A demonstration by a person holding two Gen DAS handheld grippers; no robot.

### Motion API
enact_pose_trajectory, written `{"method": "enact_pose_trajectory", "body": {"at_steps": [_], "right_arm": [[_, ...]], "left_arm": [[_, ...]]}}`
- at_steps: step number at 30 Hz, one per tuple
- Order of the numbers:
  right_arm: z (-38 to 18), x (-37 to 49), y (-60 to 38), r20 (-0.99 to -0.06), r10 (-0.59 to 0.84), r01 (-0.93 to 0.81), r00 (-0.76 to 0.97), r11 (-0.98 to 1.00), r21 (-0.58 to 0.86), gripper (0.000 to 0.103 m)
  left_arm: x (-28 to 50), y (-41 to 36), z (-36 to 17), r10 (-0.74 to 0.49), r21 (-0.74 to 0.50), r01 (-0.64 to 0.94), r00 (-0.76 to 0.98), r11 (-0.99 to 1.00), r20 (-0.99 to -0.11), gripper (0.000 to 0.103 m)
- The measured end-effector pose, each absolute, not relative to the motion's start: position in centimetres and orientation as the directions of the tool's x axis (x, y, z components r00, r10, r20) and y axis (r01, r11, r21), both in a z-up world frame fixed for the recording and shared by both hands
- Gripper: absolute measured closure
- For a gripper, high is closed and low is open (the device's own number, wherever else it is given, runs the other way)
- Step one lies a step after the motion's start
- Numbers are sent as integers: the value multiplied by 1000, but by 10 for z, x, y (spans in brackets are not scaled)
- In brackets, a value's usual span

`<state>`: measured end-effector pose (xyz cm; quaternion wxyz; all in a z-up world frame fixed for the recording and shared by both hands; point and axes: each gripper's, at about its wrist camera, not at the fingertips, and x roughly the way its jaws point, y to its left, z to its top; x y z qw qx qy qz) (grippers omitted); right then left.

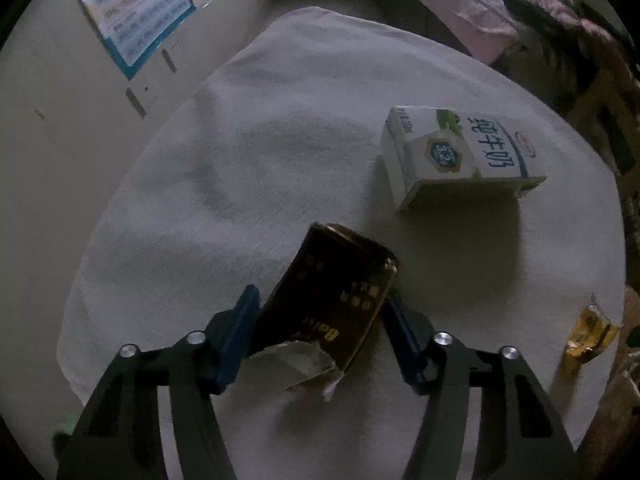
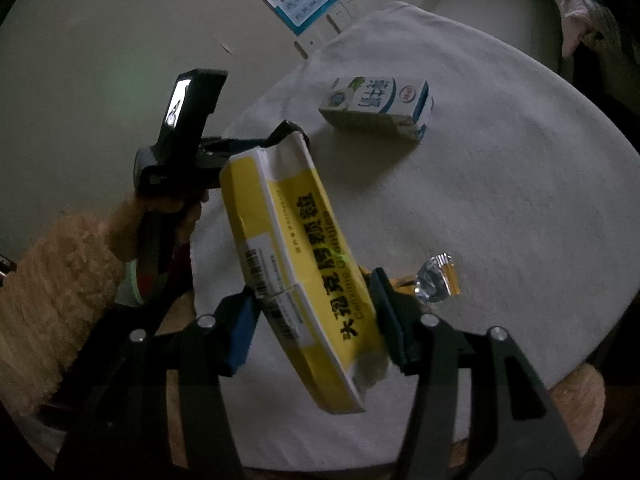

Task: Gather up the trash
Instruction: 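Grasp the black can with the left tool while the right tool holds the yellow box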

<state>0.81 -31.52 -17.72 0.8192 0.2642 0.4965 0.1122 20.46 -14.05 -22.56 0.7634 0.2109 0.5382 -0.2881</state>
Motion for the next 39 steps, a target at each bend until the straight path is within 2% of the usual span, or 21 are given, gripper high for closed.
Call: {"method": "enact_pose_trajectory", "body": {"at_steps": [4,9,16,24,39], "right_arm": [[-172,7,-311,-752,438,69,493,842,535,50],[-157,3,-305,-748,395,67,534,862,503,50],[-130,-1,-293,-738,307,69,601,900,431,50],[-105,-2,-276,-715,262,52,648,921,385,49],[-83,-6,-249,-701,245,12,670,941,339,49]], "left_arm": [[193,-124,-218,-249,-37,602,273,798,-929,54],[153,-99,-176,-321,-83,504,407,860,-855,56],[96,-72,-118,-250,-17,376,582,926,-774,56],[58,-38,-74,-241,-29,319,653,947,-718,56],[41,-16,-61,-237,-45,287,679,957,-695,55]]}}
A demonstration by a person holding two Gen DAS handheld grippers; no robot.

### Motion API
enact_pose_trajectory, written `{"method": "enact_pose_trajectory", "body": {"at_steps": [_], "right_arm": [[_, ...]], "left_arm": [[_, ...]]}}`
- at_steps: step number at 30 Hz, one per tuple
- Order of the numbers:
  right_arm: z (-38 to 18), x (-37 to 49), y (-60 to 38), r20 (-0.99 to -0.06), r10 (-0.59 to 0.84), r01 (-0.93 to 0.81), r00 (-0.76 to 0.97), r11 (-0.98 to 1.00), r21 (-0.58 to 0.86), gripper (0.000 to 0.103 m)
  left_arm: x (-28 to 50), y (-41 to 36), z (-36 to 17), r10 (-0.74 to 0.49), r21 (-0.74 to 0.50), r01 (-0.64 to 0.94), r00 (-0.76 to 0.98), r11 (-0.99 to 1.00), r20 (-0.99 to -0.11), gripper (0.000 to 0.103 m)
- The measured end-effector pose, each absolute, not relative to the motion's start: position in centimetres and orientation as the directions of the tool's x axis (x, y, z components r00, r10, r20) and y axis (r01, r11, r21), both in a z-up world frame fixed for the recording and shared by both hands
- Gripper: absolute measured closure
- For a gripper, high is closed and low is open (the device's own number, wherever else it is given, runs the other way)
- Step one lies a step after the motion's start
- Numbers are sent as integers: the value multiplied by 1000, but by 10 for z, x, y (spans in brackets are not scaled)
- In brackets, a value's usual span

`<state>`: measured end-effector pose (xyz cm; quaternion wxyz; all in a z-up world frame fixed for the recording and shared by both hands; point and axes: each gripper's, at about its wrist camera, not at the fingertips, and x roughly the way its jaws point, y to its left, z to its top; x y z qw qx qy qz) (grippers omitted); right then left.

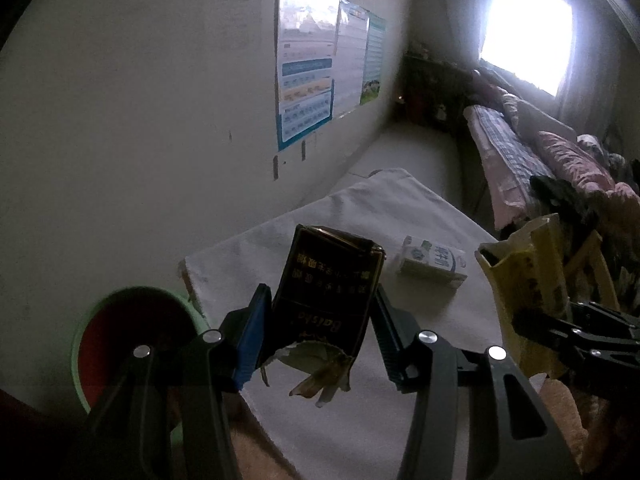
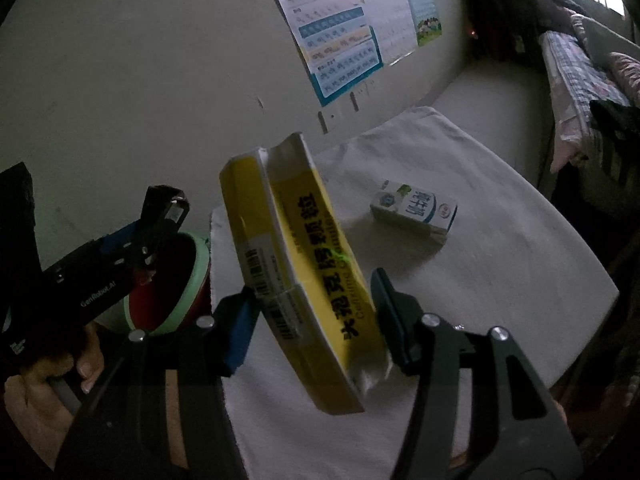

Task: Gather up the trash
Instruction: 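Grasp the black can with the left tool while the right tool holds the yellow box, then carry the can and yellow box over the green bin and open both tools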

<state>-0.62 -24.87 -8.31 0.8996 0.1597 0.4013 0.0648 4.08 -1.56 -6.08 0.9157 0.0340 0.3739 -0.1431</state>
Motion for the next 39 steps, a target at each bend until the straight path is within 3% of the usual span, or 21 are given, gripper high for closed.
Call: {"method": "enact_pose_trajectory", "body": {"at_steps": [39], "right_arm": [[-94,15,-219,-726,289,-55,624,943,327,49]], "left_arm": [[47,27,-76,-142,-56,146,688,988,-711,55]]}}
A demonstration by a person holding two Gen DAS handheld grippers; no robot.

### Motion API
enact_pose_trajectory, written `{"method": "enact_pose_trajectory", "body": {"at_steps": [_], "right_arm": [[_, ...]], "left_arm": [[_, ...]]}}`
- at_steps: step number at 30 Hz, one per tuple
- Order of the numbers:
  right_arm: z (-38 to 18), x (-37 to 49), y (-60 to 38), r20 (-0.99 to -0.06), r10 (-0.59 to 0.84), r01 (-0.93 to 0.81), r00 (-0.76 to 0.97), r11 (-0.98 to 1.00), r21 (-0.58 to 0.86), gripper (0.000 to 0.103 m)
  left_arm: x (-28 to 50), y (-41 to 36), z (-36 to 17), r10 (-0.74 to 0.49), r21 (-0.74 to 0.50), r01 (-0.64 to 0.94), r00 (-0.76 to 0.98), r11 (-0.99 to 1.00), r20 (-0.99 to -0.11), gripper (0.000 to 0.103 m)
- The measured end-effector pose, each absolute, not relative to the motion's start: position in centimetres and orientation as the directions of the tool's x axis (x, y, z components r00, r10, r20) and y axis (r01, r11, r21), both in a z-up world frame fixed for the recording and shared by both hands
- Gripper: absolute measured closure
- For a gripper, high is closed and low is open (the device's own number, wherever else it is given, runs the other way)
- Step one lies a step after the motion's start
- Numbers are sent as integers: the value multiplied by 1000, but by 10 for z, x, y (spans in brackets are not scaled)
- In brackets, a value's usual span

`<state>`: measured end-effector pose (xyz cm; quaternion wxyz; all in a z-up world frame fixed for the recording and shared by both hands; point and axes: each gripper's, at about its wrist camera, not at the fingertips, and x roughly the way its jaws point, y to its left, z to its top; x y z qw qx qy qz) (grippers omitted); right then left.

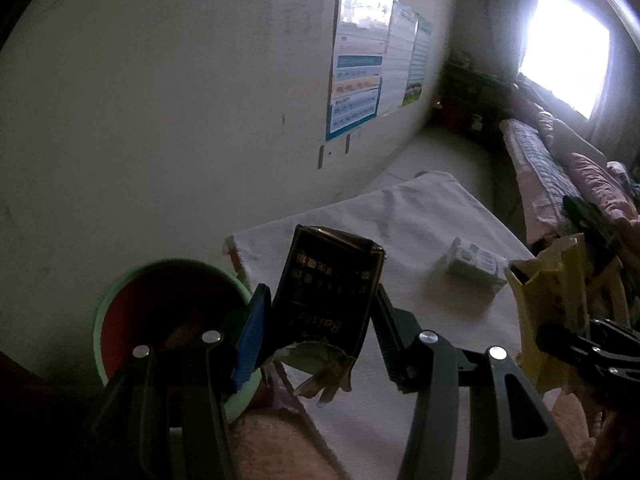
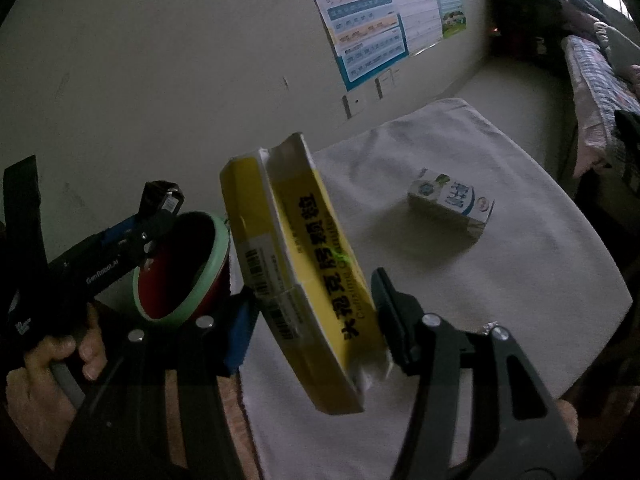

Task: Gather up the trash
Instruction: 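Carry the can and yellow box over the green bin and open both tools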

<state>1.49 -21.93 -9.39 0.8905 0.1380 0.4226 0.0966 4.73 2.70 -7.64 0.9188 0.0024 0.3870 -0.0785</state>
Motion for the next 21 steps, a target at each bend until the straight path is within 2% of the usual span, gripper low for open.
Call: {"method": "enact_pose_trajectory", "body": {"at_steps": [21], "right_arm": [[-101,43,-168,-755,336,-142,563,940,312,49]], "left_arm": [[51,79,-91,-93,-86,45,684,995,-723,55]]}}
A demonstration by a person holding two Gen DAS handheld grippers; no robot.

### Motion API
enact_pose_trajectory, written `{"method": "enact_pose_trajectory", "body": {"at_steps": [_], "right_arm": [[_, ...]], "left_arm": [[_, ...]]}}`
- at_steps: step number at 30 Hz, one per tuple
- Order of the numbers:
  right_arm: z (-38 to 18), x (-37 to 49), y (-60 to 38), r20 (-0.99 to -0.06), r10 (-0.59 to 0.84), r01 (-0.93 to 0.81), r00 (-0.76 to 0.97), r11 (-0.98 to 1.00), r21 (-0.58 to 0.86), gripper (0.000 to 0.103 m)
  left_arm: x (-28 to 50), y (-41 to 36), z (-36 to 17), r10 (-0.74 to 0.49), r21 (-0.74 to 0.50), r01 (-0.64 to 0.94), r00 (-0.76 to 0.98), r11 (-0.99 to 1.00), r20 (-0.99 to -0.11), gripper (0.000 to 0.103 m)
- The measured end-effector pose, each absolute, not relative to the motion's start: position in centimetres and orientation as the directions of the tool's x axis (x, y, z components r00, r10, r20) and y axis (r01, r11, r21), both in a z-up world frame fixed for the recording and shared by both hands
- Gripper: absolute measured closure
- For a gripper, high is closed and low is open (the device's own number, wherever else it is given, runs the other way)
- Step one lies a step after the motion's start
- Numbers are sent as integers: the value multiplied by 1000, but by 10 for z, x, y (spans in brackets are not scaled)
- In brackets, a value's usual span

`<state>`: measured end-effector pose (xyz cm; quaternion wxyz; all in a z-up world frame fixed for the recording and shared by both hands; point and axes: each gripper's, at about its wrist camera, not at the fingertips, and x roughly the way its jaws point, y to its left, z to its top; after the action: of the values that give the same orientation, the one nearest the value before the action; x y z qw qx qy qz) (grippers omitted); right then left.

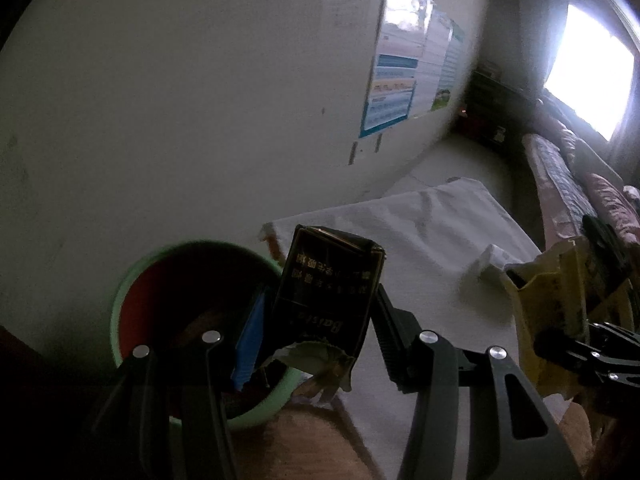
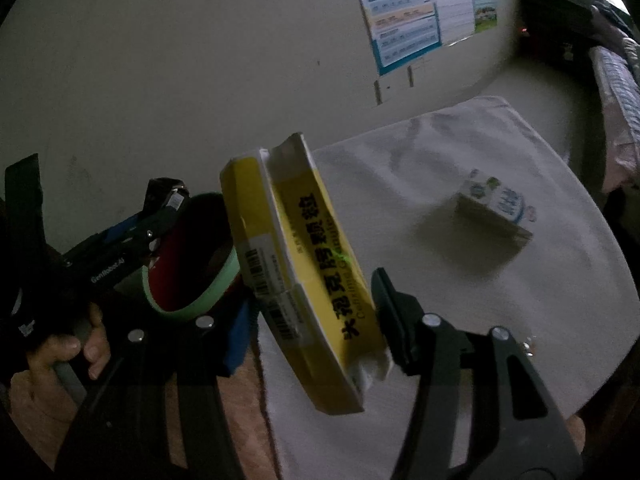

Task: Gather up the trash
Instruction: 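Carry the can and yellow box over the green bin and open both tools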

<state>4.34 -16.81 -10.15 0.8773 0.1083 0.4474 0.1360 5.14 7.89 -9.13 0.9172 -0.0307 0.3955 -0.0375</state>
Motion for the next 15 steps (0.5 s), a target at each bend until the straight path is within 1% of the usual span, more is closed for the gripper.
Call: {"method": "enact_pose_trajectory", "body": {"at_steps": [15], "right_arm": [[-109,79,-79,-779,410,-282,474,909,306,49]], "left_arm": [[51,160,-122,9,-86,-116,646,990,-763,55]]}}
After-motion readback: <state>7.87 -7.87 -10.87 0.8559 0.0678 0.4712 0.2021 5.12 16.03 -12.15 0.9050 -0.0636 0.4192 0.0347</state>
